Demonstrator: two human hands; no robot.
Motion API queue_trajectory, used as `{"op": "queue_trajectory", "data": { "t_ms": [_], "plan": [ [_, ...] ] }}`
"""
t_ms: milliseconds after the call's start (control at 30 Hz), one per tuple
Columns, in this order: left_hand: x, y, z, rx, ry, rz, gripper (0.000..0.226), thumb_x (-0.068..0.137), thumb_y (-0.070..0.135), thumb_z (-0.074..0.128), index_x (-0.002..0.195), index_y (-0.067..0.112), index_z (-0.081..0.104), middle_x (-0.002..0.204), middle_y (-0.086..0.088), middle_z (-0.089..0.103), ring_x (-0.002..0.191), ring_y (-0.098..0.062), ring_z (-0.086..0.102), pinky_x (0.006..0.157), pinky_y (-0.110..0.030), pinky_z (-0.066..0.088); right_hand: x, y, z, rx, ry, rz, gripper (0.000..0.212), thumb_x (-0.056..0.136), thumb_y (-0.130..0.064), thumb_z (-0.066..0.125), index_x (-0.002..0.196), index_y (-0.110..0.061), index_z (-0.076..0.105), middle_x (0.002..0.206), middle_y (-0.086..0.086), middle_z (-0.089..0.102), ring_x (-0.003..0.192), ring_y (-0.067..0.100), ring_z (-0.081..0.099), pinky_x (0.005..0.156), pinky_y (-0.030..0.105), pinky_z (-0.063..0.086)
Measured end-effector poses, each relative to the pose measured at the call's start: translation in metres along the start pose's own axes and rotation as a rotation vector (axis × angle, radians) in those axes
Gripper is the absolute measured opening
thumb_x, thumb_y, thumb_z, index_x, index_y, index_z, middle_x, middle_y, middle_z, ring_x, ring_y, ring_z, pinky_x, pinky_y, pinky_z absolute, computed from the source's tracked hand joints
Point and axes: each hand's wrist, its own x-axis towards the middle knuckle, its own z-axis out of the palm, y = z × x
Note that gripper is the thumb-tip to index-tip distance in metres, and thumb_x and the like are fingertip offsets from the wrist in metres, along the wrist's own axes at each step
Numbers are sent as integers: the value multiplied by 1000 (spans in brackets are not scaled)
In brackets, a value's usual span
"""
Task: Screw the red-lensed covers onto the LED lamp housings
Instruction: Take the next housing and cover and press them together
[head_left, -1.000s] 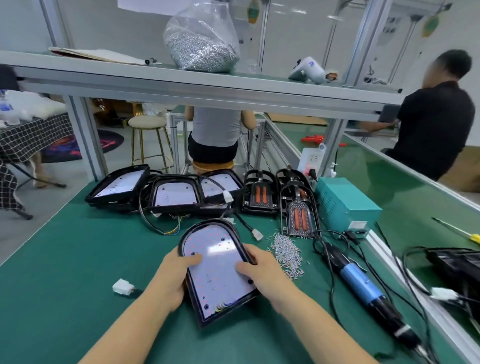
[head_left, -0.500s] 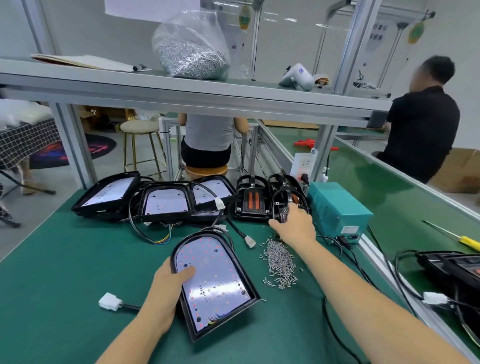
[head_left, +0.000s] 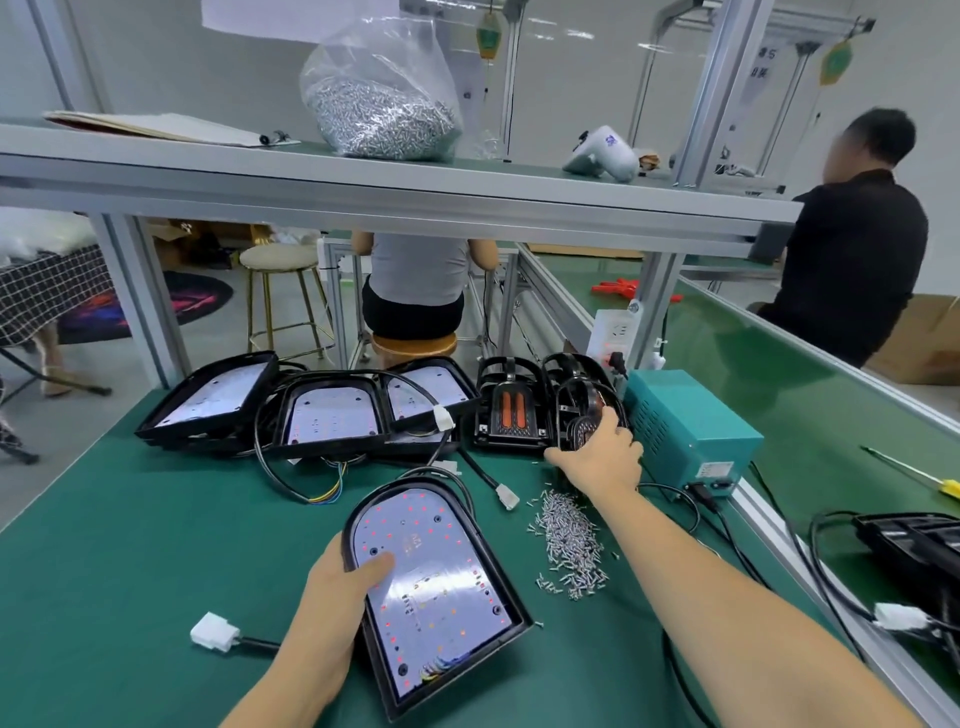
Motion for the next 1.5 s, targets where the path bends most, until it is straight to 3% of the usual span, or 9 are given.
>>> {"op": "queue_trajectory", "data": {
  "t_ms": [200, 367, 500, 633, 800, 967, 1233, 1367, 1500],
  "plan": [
    [1, -1, 0, -31, 7, -5, 27, 90, -2, 55, 109, 17, 62, 106, -6, 71, 98, -30, 65, 86, -45, 51, -18, 2, -14, 417, 30, -128, 104, 70, -47, 84, 151, -18, 25, 152, 9, 35, 139, 33, 30, 109, 50, 33],
    [5, 1, 5, -154, 64, -49, 14, 95, 10, 52, 105, 14, 62, 105, -9, 71, 89, -26, 67, 75, -39, 51, -54, -4, -31, 364, -59, -288, 104, 69, -47, 84, 150, -20, 27, 150, 3, 38, 140, 24, 27, 112, 45, 34],
    [3, 11, 17, -405, 163, -190, 29, 97, 37, 50, 91, 13, 65, 74, -1, 75, 59, -17, 71, 60, -32, 47, -101, -14, -43, 279, -159, -441, 104, 66, -57, 81, 150, -25, 29, 147, -5, 39, 136, 14, 29, 110, 37, 34],
    [-2, 15, 22, -536, 205, -221, 37, 98, 40, 47, 84, 10, 63, 60, -5, 71, 46, -21, 67, 57, -33, 46, -154, -27, -43, 91, -160, -629, 101, 66, -65, 70, 149, -22, 31, 141, -6, 43, 123, 17, 34, 105, 30, 31],
    [-3, 11, 22, -616, 153, -237, 49, 100, 42, 39, 98, 2, 67, 94, -20, 72, 79, -34, 70, 73, -44, 51, -195, -35, -36, -85, -149, -745, 100, 66, -74, 58, 147, -21, 34, 137, -4, 45, 121, 22, 35, 107, 32, 30],
    [-6, 11, 17, -682, 66, -236, 50, 101, 38, 32, 97, 2, 66, 86, -18, 74, 69, -31, 72, 69, -42, 47, -209, -36, -19, -203, -175, -782, 95, 69, -77, 54, 145, -22, 36, 132, -5, 46, 116, 21, 36, 103, 31, 30],
    [-10, 8, 8, -619, 45, -213, 42, 102, 33, 34, 102, 4, 65, 88, -15, 74, 71, -27, 73, 69, -40, 48, -212, -32, -4, -214, -214, -758, 101, 68, -83, 51, 146, -20, 35, 141, -3, 42, 119, 21, 36, 100, 32, 29],
    [-12, 9, 5, -564, 11, -238, 40, 102, 32, 37, 97, 5, 67, 87, -13, 75, 69, -25, 73, 67, -40, 49, -209, -28, -1, -238, -186, -811, 100, 65, -90, 35, 139, -23, 44, 143, -9, 36, 124, 18, 33, 98, 31, 26],
    [-9, 8, 7, -412, 66, -148, 19, 96, 6, 44, 102, 10, 62, 89, -11, 74, 74, -25, 70, 74, -43, 54, -205, -25, 1, -239, -189, -847, 98, 67, -89, 28, 138, -23, 45, 141, -11, 37, 124, 17, 34, 98, 31, 25]
  ]
}}
